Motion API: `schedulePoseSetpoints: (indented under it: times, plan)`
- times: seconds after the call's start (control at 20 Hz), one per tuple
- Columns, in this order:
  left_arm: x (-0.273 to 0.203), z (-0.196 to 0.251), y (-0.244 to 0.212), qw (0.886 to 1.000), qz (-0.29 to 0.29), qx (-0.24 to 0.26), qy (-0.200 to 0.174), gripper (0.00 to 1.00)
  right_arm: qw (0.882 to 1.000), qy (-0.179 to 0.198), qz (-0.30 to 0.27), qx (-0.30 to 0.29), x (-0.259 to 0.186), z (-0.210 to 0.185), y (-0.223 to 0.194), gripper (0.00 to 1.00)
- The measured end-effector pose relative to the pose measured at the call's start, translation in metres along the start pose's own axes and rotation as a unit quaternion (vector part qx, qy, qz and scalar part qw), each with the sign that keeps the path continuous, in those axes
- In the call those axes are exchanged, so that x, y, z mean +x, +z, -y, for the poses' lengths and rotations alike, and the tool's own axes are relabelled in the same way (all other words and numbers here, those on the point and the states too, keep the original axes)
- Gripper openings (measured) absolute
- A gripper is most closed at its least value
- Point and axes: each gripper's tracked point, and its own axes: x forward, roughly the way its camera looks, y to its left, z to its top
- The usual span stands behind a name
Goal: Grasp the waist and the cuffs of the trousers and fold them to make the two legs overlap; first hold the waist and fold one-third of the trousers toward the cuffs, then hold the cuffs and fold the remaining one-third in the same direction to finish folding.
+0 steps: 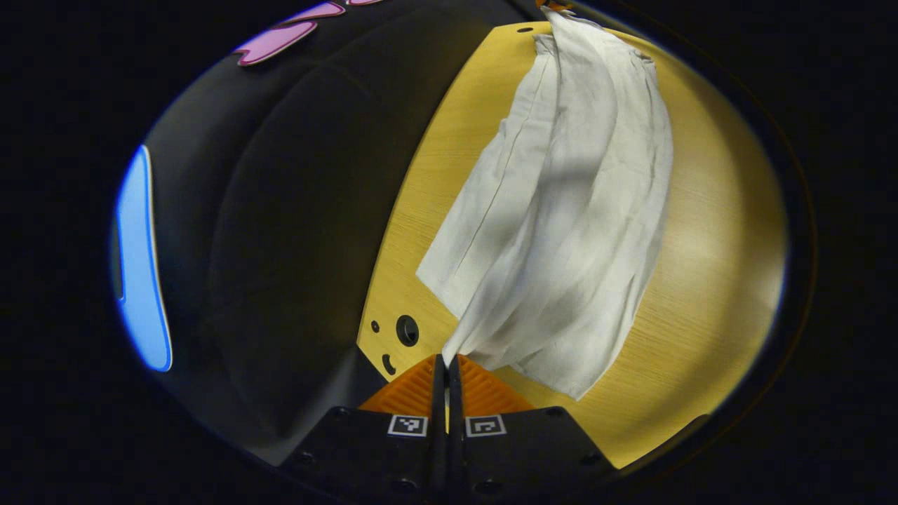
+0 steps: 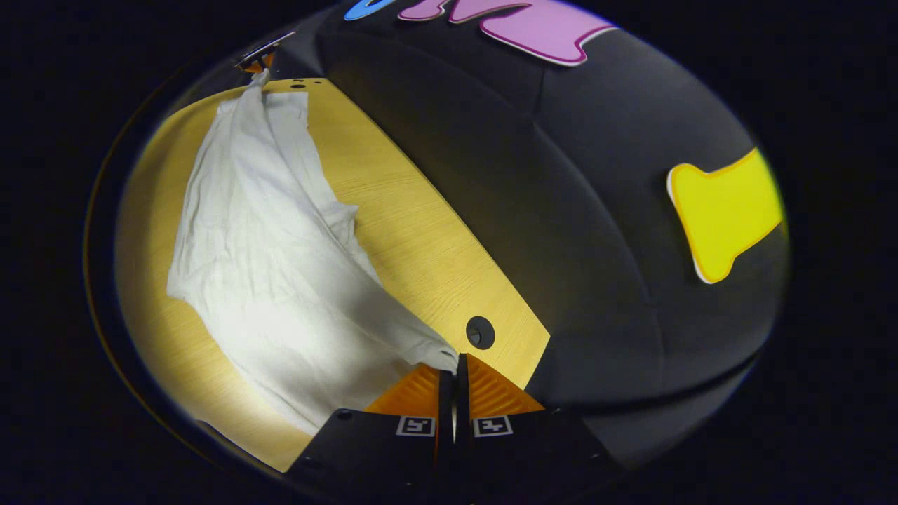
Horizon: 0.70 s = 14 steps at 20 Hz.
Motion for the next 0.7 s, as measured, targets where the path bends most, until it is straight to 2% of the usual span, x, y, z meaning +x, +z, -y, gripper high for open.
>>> schedulePoseSetpoints:
  times: [0.1, 0.2, 0.25, 0.3, 0.4, 0.6, 0.65, 0.7]
  plan:
    - [0.012, 0.002, 0.005, 1.000, -0.002, 0.005, -0.003, 0.07, 0.999, 0.012, -0.016, 0.029, 0.016, -0.005, -0.008, 0.05]
    - [0.016, 0.009, 0.011, 1.000, 0.004, -0.001, -0.012, 0.11, 0.998, 0.025, -0.031, 0.049, 0.023, -0.011, -0.015, 0.12]
    - [0.017, 0.016, 0.014, 1.000, 0.011, -0.007, -0.026, 0.12, 0.997, 0.028, -0.032, 0.060, 0.025, -0.012, -0.017, 0.34]
    - [0.013, 0.023, 0.018, 0.999, 0.017, -0.014, -0.039, 0.41, 0.996, 0.036, -0.029, 0.079, 0.025, -0.016, -0.016, 0.55]
    - [0.009, 0.026, 0.017, 0.998, 0.022, -0.035, -0.039, 0.97, 0.992, 0.029, -0.015, 0.122, 0.018, -0.014, -0.011, 0.99]
    - [-0.021, 0.031, 0.005, 0.992, 0.033, -0.124, -0.001, 0.98, 0.971, 0.003, 0.008, 0.237, -0.004, -0.002, -0.010, 0.98]
    - [-0.032, 0.034, 0.004, 0.987, 0.039, -0.154, 0.010, 0.97, 0.964, -0.006, 0.013, 0.265, -0.013, 0.002, -0.011, 0.98]
    - [-0.045, 0.040, 0.002, 0.978, 0.051, -0.202, 0.017, 0.97, 0.957, -0.018, 0.019, 0.290, -0.022, 0.007, -0.013, 0.98]
